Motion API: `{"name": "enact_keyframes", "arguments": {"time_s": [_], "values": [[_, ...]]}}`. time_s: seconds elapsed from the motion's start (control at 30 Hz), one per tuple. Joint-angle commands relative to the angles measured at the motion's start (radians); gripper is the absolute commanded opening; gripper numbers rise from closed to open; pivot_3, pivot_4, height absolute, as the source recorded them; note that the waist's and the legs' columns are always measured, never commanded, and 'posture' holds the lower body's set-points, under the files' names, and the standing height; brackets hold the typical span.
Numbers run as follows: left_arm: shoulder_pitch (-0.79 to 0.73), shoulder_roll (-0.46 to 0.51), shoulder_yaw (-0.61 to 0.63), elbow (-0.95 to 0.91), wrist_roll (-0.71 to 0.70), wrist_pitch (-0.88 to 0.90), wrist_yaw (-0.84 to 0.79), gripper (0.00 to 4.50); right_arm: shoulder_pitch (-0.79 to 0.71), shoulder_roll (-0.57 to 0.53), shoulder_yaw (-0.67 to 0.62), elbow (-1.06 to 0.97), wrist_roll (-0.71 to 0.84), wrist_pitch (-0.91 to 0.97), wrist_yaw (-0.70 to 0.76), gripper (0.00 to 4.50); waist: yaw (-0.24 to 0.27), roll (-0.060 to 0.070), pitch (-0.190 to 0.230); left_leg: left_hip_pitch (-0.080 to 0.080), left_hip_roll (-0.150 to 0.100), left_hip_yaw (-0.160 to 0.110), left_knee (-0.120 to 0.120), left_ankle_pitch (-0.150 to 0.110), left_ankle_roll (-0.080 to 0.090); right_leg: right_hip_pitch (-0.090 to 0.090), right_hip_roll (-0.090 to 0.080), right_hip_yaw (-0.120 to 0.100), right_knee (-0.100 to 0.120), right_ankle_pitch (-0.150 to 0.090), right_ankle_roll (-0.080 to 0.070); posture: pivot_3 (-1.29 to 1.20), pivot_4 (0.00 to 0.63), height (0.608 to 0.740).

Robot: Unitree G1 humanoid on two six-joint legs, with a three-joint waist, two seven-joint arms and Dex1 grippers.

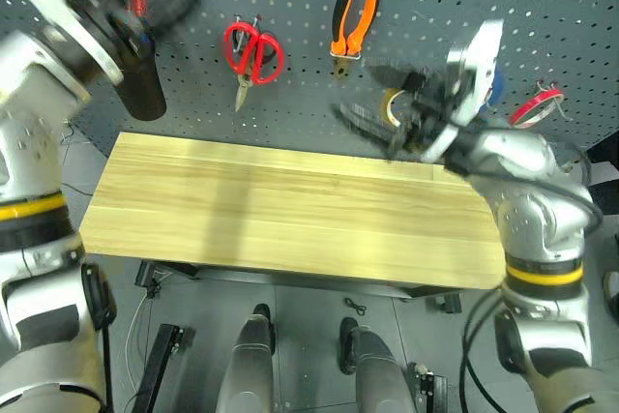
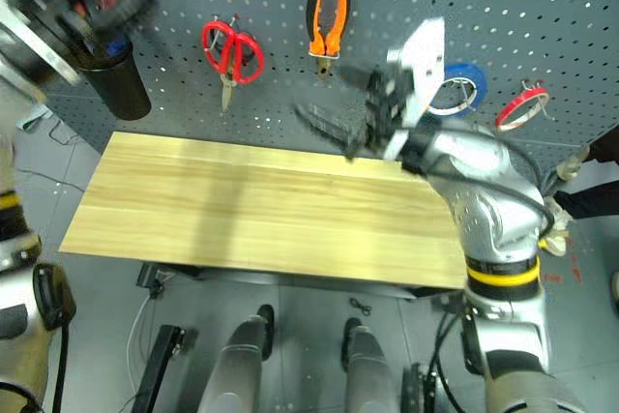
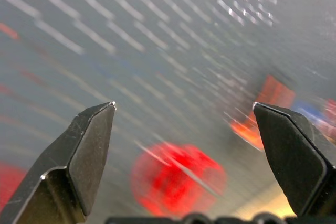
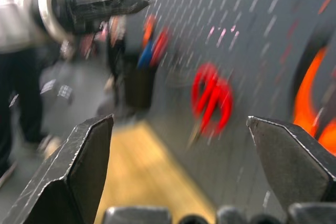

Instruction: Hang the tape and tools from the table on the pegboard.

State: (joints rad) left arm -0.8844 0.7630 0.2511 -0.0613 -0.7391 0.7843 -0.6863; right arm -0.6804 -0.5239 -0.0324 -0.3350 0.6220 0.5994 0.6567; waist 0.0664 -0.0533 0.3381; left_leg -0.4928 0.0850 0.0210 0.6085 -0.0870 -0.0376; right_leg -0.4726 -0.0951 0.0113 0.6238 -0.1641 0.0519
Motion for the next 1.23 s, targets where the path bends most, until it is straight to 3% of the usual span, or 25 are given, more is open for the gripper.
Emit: {"name": "enact_keyframes", "arguments": {"time_s": [0.03, 0.23, 0.43, 0.57, 0.8, 1.03, 1.23], "values": [[0.159, 0.026, -0.089, -0.209, -0.068, 0.117, -0.057, 4.46, 0.131, -0.061, 0.016, -0.077, -0.062, 0.001, -0.001, 4.50, -0.001, 0.000, 0.000, 0.001, 0.000, 0.000, 0.001, 0.000, 0.000, 0.000, 0.000, 0.000, 0.000, 0.000, 0.000, 0.15, 0.259, 0.740], [0.429, -0.060, -0.344, -0.262, 0.173, -0.062, -0.030, 4.46, 0.367, -0.052, 0.021, -0.090, -0.182, -0.008, -0.120, 4.50, -0.005, 0.002, -0.004, 0.005, 0.000, 0.000, 0.001, 0.000, -0.001, 0.001, 0.001, 0.002, 0.001, -0.001, 0.000, 0.11, 0.263, 0.740], [0.476, -0.246, -0.434, -0.003, 0.377, -0.288, 0.058, 4.46, 0.505, -0.005, 0.028, -0.027, -0.335, -0.042, -0.263, 4.50, -0.005, 0.004, -0.033, 0.003, 0.000, 0.000, 0.004, -0.001, -0.003, 0.001, 0.001, 0.002, -0.001, -0.001, 0.001, 0.05, 0.220, 0.740], [0.478, -0.320, -0.414, 0.183, 0.460, -0.403, 0.104, 4.46, 0.602, 0.050, -0.032, 0.052, -0.406, -0.099, -0.366, 4.50, -0.009, 0.006, -0.083, 0.005, 0.000, 0.000, 0.001, 0.000, -0.002, 0.006, 0.001, 0.001, -0.011, 0.001, 0.004, 0.02, 0.164, 0.740], [0.464, -0.367, -0.403, 0.489, 0.585, -0.605, 0.138, 4.46, 0.670, 0.127, -0.116, 0.195, -0.473, -0.197, -0.487, 4.50, -0.042, 0.009, -0.179, 0.015, 0.000, 0.002, -0.002, -0.005, -0.005, 0.018, 0.001, 0.001, -0.018, 0.001, 0.005, -0.01, 0.030, 0.740], [0.438, -0.414, -0.366, 0.618, 0.608, -0.703, 0.133, 4.46, 0.650, 0.192, -0.152, 0.313, -0.489, -0.269, -0.546, 4.50, -0.081, 0.018, -0.258, 0.029, 0.000, 0.002, -0.008, -0.006, -0.007, 0.031, 0.000, 0.000, -0.023, -0.002, 0.000, -0.01, 0.000, 0.740], [0.390, -0.451, -0.348, 0.691, 0.612, -0.749, 0.116, 4.46, 0.603, 0.205, -0.158, 0.404, -0.501, -0.321, -0.554, 4.50, -0.086, 0.025, -0.275, 0.036, 0.000, 0.004, -0.015, -0.007, -0.007, 0.037, -0.001, -0.001, -0.029, -0.002, -0.001, 0.01, 0.000, 0.740]]}}
